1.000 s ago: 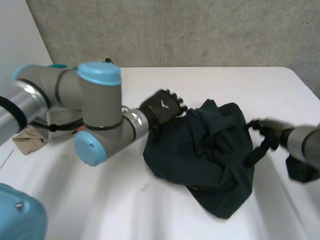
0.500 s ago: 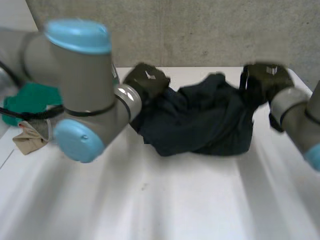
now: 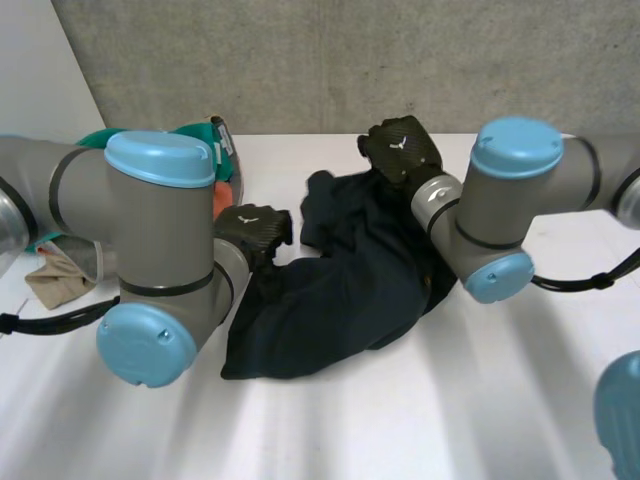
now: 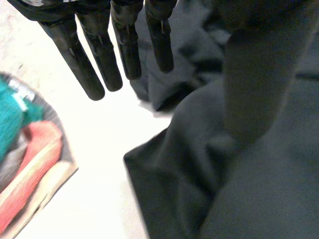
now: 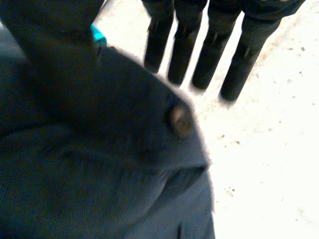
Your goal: Fold the laundry.
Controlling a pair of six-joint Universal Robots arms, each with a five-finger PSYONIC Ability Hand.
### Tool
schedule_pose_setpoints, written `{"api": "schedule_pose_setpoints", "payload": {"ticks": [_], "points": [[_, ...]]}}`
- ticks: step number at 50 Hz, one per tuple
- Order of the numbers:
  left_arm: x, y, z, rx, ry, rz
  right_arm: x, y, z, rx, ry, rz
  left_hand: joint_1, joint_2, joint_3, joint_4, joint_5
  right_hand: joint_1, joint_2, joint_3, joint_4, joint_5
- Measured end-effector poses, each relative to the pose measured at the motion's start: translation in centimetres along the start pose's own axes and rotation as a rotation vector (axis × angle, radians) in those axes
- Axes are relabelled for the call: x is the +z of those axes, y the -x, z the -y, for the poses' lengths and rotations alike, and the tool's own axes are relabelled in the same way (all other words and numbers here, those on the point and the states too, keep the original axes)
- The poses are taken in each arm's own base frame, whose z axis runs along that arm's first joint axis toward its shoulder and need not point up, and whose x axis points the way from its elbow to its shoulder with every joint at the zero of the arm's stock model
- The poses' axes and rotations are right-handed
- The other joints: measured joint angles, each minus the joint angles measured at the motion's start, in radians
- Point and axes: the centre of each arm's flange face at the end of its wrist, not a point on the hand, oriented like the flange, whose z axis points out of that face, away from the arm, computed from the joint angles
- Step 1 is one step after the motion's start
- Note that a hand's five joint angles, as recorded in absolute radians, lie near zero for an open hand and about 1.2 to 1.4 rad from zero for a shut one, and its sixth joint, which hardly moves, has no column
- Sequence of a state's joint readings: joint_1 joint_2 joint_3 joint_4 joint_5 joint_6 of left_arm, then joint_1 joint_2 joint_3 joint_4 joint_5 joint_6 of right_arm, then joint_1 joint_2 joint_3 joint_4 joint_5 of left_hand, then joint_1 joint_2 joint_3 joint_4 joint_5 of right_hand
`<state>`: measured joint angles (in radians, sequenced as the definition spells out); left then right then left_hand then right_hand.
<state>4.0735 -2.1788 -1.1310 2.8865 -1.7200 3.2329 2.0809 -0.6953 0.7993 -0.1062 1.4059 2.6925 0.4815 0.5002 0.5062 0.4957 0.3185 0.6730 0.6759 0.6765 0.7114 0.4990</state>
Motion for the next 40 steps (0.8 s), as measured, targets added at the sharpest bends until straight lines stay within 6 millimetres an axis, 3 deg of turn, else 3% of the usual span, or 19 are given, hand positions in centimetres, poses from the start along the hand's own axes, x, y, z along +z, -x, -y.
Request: {"api": "schedule_pose_setpoints", "payload": {"ticks": [1, 3, 7, 13, 18, 22, 25, 32, 35, 40], "points": [[0.5, 0.5, -0.2, -0.004, 0.008, 0.024, 0.3, 0.2, -0.5, 0.002, -0.002, -0.011, -0.033, -0.042, -0.047, -0.045, -0.043, -0.274, -0.277, -0.267, -0.272, -0.273], [0.9, 1.4, 0.0, -0.007, 0.004, 0.057, 0.5, 0.0, -0.5, 0.02, -0.012, -0.048, -0.089, -0.103, -0.11, -0.109, -0.107, -0.445, -0.453, -0.446, -0.465, -0.439], [0.8, 2.8, 1.3, -0.006, -0.03, 0.095, 0.3, -1.4, 0.9, 0.083, -0.036, -0.134, -0.181, -0.202, -0.207, -0.204, -0.207, -0.454, -0.472, -0.467, -0.498, -0.457], [-1.6, 3.7, 3.7, 0.033, -0.102, 0.095, -2.6, -4.9, 6.3, 0.24, -0.105, -0.271, -0.234, -0.271, -0.265, -0.273, -0.265, -0.454, -0.472, -0.467, -0.498, -0.457], [-4.0, 3.0, 3.3, 0.105, -0.102, 0.04, -6.8, -7.4, 9.8, 0.32, -0.101, -0.289, -0.234, -0.281, -0.279, -0.285, -0.267, -0.454, -0.472, -0.467, -0.498, -0.457], [-5.1, 2.3, 2.1, 0.151, -0.084, 0.001, -9.0, -8.2, 10.2, 0.337, -0.04, -0.271, -0.234, -0.281, -0.279, -0.285, -0.267, -0.454, -0.472, -0.467, -0.498, -0.457], [-6.1, 1.5, 0.5, 0.197, -0.054, -0.039, -11.3, -8.6, 9.2, 0.359, 0.085, -0.231, -0.234, -0.281, -0.279, -0.285, -0.267, -0.454, -0.471, -0.467, -0.498, -0.457], [-6.6, 0.1, -2.9, 0.256, 0.003, -0.098, -14.9, -7.5, 4.3, 0.445, 0.408, -0.105, -0.234, -0.281, -0.279, -0.285, -0.267, -0.362, -0.362, -0.362, -0.4, -0.354], [-5.8, -0.6, -4.4, 0.28, 0.02, -0.122, -16.2, -6.1, 1.3, 0.458, 0.534, -0.026, -0.233, -0.277, -0.276, -0.277, -0.262, -0.262, -0.279, -0.266, -0.307, -0.258], [-4.4, -1.5, -5.8, 0.317, 0.035, -0.138, -16.8, -4.3, -1.8, 0.405, 0.594, 0.041, -0.198, -0.211, -0.224, -0.202, -0.197, -0.219, -0.233, -0.225, -0.254, -0.21]]}}
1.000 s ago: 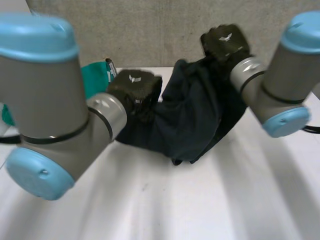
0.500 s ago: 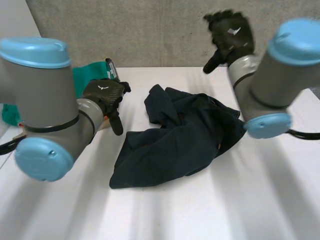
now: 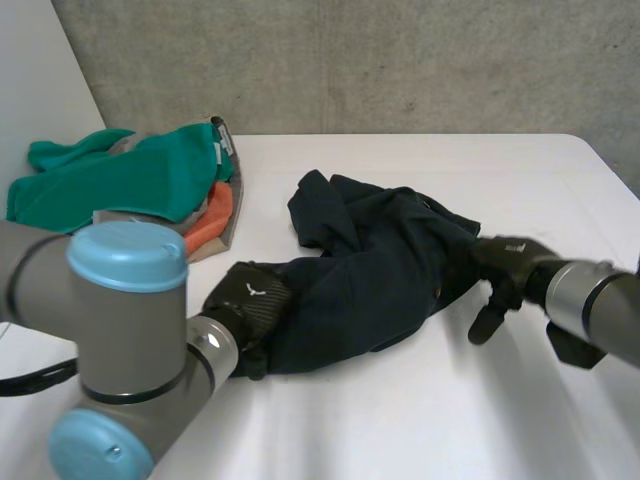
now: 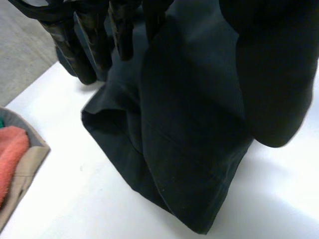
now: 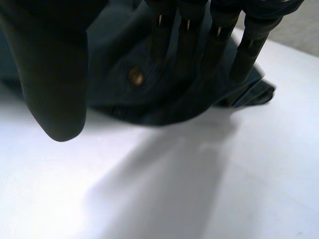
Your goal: Fold the laundry.
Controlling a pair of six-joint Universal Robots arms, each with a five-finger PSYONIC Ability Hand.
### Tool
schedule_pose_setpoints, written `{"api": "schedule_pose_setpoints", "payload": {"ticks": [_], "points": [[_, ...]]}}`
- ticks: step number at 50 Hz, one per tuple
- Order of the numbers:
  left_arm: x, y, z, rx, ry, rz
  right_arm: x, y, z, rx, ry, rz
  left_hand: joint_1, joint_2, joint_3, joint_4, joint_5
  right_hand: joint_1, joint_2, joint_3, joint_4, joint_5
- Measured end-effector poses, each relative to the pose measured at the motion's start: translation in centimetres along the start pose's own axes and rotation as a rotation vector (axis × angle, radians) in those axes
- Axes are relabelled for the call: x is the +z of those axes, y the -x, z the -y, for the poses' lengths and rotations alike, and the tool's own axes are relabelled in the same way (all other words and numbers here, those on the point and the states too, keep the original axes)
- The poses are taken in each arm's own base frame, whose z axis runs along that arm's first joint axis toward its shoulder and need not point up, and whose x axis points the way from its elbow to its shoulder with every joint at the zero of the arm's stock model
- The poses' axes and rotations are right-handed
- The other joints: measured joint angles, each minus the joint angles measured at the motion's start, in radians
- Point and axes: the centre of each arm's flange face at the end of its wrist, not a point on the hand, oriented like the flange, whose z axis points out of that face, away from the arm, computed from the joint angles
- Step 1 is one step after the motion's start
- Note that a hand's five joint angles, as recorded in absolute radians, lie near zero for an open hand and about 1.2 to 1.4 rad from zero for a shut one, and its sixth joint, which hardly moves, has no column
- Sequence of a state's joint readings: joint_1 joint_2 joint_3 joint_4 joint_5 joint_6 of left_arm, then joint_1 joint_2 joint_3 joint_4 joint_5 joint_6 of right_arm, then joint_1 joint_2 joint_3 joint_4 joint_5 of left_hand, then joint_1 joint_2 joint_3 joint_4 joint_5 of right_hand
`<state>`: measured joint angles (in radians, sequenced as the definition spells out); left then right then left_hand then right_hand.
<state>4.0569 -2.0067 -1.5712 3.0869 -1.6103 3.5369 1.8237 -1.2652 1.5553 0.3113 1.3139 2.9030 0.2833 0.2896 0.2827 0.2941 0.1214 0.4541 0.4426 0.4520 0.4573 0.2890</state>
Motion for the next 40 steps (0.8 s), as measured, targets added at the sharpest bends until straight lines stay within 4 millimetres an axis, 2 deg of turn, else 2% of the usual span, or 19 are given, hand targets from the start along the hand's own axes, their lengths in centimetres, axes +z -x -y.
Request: {"api": "schedule_pose_setpoints", "payload": {"ticks": [4, 6, 7, 9, 14, 21, 26, 34, 38, 40], "points": [[1.3, -0.5, -0.5, 0.033, 0.011, 0.003, 1.2, 0.5, -1.8, -0.036, 0.021, 0.018, 0.168, 0.139, 0.144, 0.137, 0.137, 0.026, 0.035, 0.025, 0.025, 0.025], [1.9, -0.5, -0.7, 0.047, 0.018, 0.014, 1.7, 0.9, -2.4, -0.039, 0.029, 0.028, 0.472, 0.427, 0.431, 0.424, 0.419, 0.041, 0.041, 0.037, 0.036, 0.035], [2.3, -0.3, -0.6, 0.054, 0.021, 0.027, 1.9, 1.2, -2.6, -0.037, 0.031, 0.032, 0.687, 0.642, 0.643, 0.637, 0.625, 0.052, 0.054, 0.047, 0.047, 0.045], [2.9, 0.1, -0.5, 0.064, 0.024, 0.058, 2.2, 1.7, -2.9, -0.027, 0.034, 0.038, 0.871, 0.851, 0.849, 0.847, 0.833, 0.063, 0.075, 0.065, 0.065, 0.062], [4.1, 2.2, 0.5, 0.063, 0.013, 0.168, 1.9, 2.6, -3.0, 0.01, 0.02, 0.039, 0.875, 0.901, 0.899, 0.902, 0.866, 0.091, 0.112, 0.105, 0.098, 0.097], [5.4, 6.6, 2.7, 0.029, -0.044, 0.323, -0.4, 3.9, -2.3, 0.045, -0.024, 0.05, 0.875, 0.901, 0.899, 0.903, 0.866, 0.087, 0.102, 0.095, 0.092, 0.075], [5.9, 8.4, 3.6, 0.014, -0.066, 0.356, -2.0, 5.2, -2.6, 0.034, -0.015, 0.083, 0.875, 0.901, 0.899, 0.903, 0.866, 0.061, 0.062, 0.062, 0.054, 0.028], [6.3, 9.7, 4.5, -0.003, -0.087, 0.371, -3.0, 8.4, -3.8, -0.003, 0.018, 0.171, 0.875, 0.902, 0.899, 0.903, 0.866, 0.032, 0.033, 0.039, 0.022, -0.012], [6.5, 10.0, 5.0, -0.007, -0.099, 0.375, -2.3, 9.8, -4.1, -0.011, 0.011, 0.189, 0.875, 0.902, 0.899, 0.903, 0.866, -0.026, -0.022, -0.017, -0.032, -0.063], [6.5, 10.0, 5.4, -0.006, -0.105, 0.373, -1.2, 10.2, -4.1, -0.008, -0.005, 0.162, 0.875, 0.902, 0.899, 0.903, 0.866, -0.139, -0.129, -0.14, -0.148, -0.176]]}}
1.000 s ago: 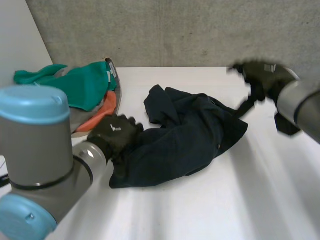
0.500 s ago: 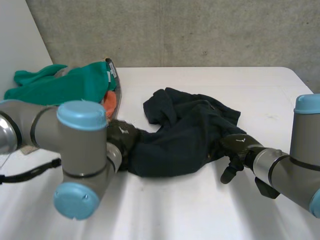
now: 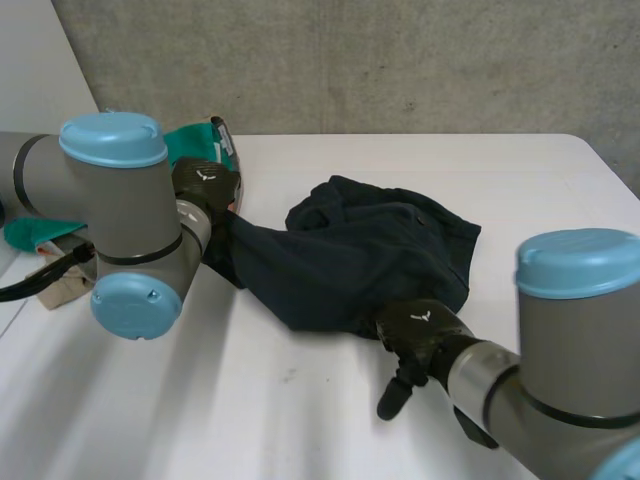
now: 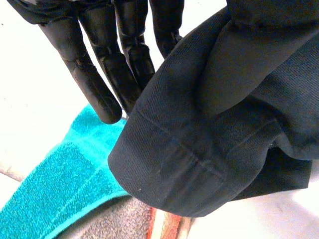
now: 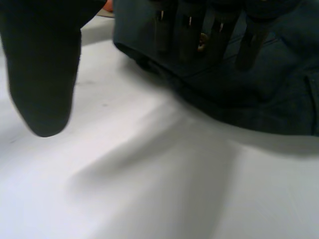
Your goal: Fold the laundry.
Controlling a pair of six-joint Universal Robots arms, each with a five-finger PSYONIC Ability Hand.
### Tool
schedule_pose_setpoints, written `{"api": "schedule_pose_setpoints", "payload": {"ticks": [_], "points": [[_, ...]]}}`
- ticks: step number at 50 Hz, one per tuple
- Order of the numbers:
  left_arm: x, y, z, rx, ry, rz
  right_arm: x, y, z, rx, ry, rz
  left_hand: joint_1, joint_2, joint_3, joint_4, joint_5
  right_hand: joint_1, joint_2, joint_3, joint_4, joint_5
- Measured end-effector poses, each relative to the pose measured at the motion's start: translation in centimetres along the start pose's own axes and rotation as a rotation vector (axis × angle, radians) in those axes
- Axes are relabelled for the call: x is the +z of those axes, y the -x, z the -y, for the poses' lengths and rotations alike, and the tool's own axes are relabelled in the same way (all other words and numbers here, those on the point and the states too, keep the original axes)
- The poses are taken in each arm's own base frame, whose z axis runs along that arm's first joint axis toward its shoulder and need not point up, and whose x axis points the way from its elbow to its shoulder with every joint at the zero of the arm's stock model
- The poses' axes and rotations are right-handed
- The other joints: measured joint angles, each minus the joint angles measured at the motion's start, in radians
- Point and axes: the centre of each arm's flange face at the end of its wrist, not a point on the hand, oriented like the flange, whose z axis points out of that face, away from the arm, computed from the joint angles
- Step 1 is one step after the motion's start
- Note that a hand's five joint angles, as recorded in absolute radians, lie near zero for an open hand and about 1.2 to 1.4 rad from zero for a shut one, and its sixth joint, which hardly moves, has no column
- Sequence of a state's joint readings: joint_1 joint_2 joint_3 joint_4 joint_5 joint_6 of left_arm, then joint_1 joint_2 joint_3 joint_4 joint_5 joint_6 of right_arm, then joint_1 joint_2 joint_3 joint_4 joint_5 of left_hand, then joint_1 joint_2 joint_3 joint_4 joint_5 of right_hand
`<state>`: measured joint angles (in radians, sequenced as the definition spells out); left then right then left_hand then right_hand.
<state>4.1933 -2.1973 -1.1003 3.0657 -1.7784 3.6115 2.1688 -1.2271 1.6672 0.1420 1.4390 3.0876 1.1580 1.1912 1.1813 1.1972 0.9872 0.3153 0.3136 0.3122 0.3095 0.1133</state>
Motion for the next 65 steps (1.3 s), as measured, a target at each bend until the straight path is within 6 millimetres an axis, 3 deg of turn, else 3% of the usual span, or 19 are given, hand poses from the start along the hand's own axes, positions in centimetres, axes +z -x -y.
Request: {"api": "schedule_pose_setpoints", "payload": {"ticks": [11, 20, 26, 28, 29, 31, 34, 37, 43, 49, 56, 65], "points": [[-0.4, -0.4, 1.0, 0.004, -0.01, -0.013, 4.9, -1.9, 1.9, 0.012, -0.147, -0.208, 0.0, 0.002, 0.0, 0.0, 0.0, -0.08, -0.103, -0.101, -0.096, -0.072], [0.1, 0.1, 1.1, 0.0, -0.014, 0.0, 8.4, -1.8, 3.5, 0.003, -0.22, -0.206, 0.0, 0.004, 0.007, 0.0, 0.0, -0.075, -0.063, -0.065, -0.065, -0.032], [0.5, 0.3, 1.1, -0.003, -0.005, 0.004, 11.1, -1.1, 3.4, 0.004, -0.225, -0.186, 0.0, 0.004, 0.007, 0.0, 0.0, 0.143, 0.139, 0.146, 0.144, 0.164], [0.6, 0.4, 1.1, -0.002, -0.001, 0.004, 11.7, -1.0, 3.3, 0.008, -0.223, -0.189, 0.0, 0.004, 0.007, 0.0, 0.0, 0.393, 0.41, 0.386, 0.384, 0.411], [0.6, 0.4, 1.0, -0.002, 0.003, 0.004, 12.0, -1.0, 3.3, 0.01, -0.222, -0.195, 0.0, 0.004, 0.007, 0.0, 0.0, 0.588, 0.64, 0.625, 0.623, 0.647], [0.6, 0.4, 1.0, -0.002, 0.011, 0.005, 12.2, -1.2, 3.4, 0.013, -0.22, -0.21, 0.0, 0.004, 0.007, 0.0, 0.0, 0.758, 0.827, 0.814, 0.816, 0.826], [0.4, 0.7, 1.0, -0.001, 0.027, 0.005, 11.8, -1.6, 3.8, 0.016, -0.219, -0.242, 0.0, 0.004, 0.007, 0.0, 0.0, 0.771, 0.854, 0.866, 0.88, 0.869], [-0.3, 1.3, 1.3, 0.0, 0.044, 0.004, 10.0, -3.1, 6.0, 0.011, -0.242, -0.298, 0.0, 0.004, 0.007, 0.0, 0.0, 0.771, 0.854, 0.866, 0.883, 0.869], [-2.6, 3.3, 2.8, -0.007, 0.042, -0.006, 4.6, -7.2, 11.3, -0.123, -0.293, -0.331, 0.0, 0.004, 0.007, 0.0, 0.0, 0.771, 0.854, 0.868, 0.884, 0.869], [-5.7, 4.5, 4.0, -0.012, 0.029, -0.057, 0.8, -10.0, 14.3, -0.278, -0.296, -0.301, 0.0, 0.005, 0.007, 0.0, 0.0, 0.771, 0.858, 0.871, 0.885, 0.869], [-8.7, 4.8, 4.4, -0.006, 0.05, -0.115, -1.0, -12.7, 15.2, -0.272, -0.253, -0.312, 0.0, 0.005, 0.007, 0.0, 0.0, 0.839, 0.859, 0.872, 0.885, 0.904], [-10.5, 5.3, 4.8, -0.01, 0.046, -0.125, -2.0, -14.2, 15.4, -0.24, -0.249, -0.313, 0.0, 0.005, 0.007, 0.001, 0.0, 0.839, 0.859, 0.872, 0.885, 0.906]]}}
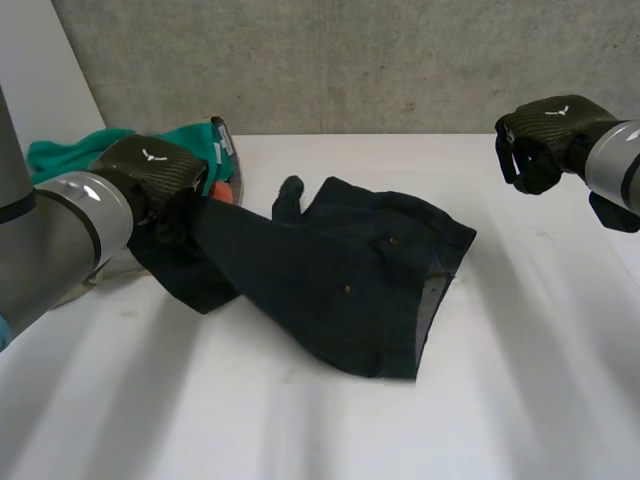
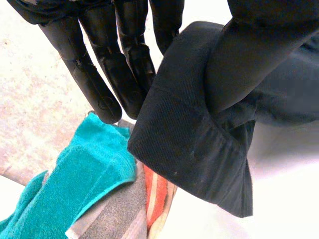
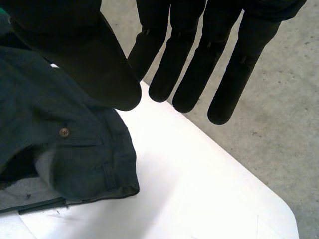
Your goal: Fold the laundry.
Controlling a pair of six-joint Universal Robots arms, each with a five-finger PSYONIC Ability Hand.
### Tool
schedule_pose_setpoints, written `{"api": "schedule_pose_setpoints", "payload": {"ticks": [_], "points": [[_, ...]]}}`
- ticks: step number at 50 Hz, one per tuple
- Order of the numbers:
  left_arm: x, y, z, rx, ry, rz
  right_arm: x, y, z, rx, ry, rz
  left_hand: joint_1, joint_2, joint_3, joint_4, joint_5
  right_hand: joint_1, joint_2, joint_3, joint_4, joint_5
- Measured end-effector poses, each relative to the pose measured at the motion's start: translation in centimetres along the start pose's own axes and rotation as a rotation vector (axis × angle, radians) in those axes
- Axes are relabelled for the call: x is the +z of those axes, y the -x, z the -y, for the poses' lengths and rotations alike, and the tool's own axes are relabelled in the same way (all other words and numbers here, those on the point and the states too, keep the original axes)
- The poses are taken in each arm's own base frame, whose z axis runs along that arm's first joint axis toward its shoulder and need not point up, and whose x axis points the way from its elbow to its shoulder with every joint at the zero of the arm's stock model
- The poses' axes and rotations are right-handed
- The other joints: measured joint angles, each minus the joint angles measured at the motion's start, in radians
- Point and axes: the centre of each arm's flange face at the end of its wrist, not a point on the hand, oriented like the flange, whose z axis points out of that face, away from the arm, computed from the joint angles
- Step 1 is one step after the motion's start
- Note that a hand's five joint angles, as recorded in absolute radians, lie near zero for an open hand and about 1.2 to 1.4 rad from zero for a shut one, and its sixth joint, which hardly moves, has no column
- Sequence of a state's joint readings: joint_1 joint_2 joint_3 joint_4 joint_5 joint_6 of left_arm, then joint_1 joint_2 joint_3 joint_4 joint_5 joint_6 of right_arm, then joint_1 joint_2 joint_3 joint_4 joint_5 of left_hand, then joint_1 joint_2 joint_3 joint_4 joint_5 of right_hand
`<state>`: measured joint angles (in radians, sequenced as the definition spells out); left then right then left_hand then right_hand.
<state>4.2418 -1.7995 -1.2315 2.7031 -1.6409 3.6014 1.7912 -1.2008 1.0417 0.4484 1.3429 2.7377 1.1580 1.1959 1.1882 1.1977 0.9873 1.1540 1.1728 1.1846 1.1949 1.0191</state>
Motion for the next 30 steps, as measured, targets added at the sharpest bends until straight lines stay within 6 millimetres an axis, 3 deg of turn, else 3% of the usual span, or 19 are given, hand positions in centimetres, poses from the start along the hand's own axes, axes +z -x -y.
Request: {"api": "schedule_pose_setpoints", "payload": {"ticks": [6, 8, 9, 10, 11, 13, 15, 16, 17, 18, 25, 30], "points": [[0.0, -0.6, 0.3, -0.001, -0.034, -0.026, -0.5, 1.1, -0.4, 0.034, -0.001, 0.041, 0.0, 0.0, 0.0, 0.0, 0.0, -0.002, -0.005, -0.008, -0.012, -0.01], [0.6, -1.2, -0.1, 0.003, -0.028, -0.041, -0.6, 2.1, -1.1, 0.048, 0.021, 0.07, -0.006, -0.015, -0.01, -0.013, -0.005, -0.046, -0.073, -0.084, -0.092, -0.084], [1.0, -1.5, -0.3, 0.006, -0.022, -0.045, -0.6, 2.6, -1.6, 0.054, 0.035, 0.084, -0.045, -0.081, -0.076, -0.07, -0.04, -0.181, -0.209, -0.218, -0.224, -0.209], [1.4, -1.8, -0.6, 0.008, -0.012, -0.047, -0.6, 3.2, -2.0, 0.06, 0.05, 0.097, -0.227, -0.253, -0.226, -0.236, -0.201, -0.345, -0.374, -0.376, -0.38, -0.389], [1.6, -1.9, -0.8, 0.008, -0.009, -0.047, -0.7, 3.5, -2.2, 0.063, 0.057, 0.103, -0.227, -0.253, -0.226, -0.236, -0.201, -0.444, -0.453, -0.452, -0.457, -0.468], [2.7, -2.4, -1.6, 0.013, 0.015, -0.039, -1.1, 5.0, -3.2, 0.081, 0.096, 0.132, -0.612, -0.591, -0.578, -0.596, -0.557, -0.674, -0.697, -0.695, -0.703, -0.718], [3.0, -2.5, -1.9, 0.014, 0.023, -0.034, -1.2, 5.2, -3.4, 0.085, 0.101, 0.136, -0.612, -0.591, -0.578, -0.596, -0.557, -0.697, -0.721, -0.718, -0.727, -0.744], [3.6, -2.7, -2.3, 0.016, 0.033, -0.024, -1.5, 6.0, -3.8, 0.096, 0.117, 0.147, -0.612, -0.591, -0.578, -0.596, -0.557, -0.736, -0.756, -0.755, -0.773, -0.79], [4.1, -2.7, -2.7, 0.019, 0.044, -0.01, -2.2, 7.1, -4.3, 0.117, 0.136, 0.162, -0.755, -0.785, -0.778, -0.796, -0.763, -0.771, -0.788, -0.796, -0.822, -0.839], [4.5, -2.8, -3.0, 0.021, 0.049, -0.001, -2.9, 8.0, -4.7, 0.137, 0.15, 0.172, -0.775, -0.812, -0.803, -0.825, -0.793, -0.794, -0.807, -0.828, -0.845, -0.867], [5.6, -2.1, -4.2, 0.055, 0.063, 0.042, -7.1, 12.5, -7.1, 0.208, 0.191, 0.21, -0.794, -0.845, -0.832, -0.853, -0.828, -0.796, -0.809, -0.847, -0.85, -0.882], [5.3, -1.6, -5.1, 0.071, 0.074, 0.035, -8.8, 14.9, -8.7, 0.194, 0.178, 0.219, -0.794, -0.845, -0.832, -0.853, -0.828, -0.796, -0.809, -0.847, -0.85, -0.882]]}}
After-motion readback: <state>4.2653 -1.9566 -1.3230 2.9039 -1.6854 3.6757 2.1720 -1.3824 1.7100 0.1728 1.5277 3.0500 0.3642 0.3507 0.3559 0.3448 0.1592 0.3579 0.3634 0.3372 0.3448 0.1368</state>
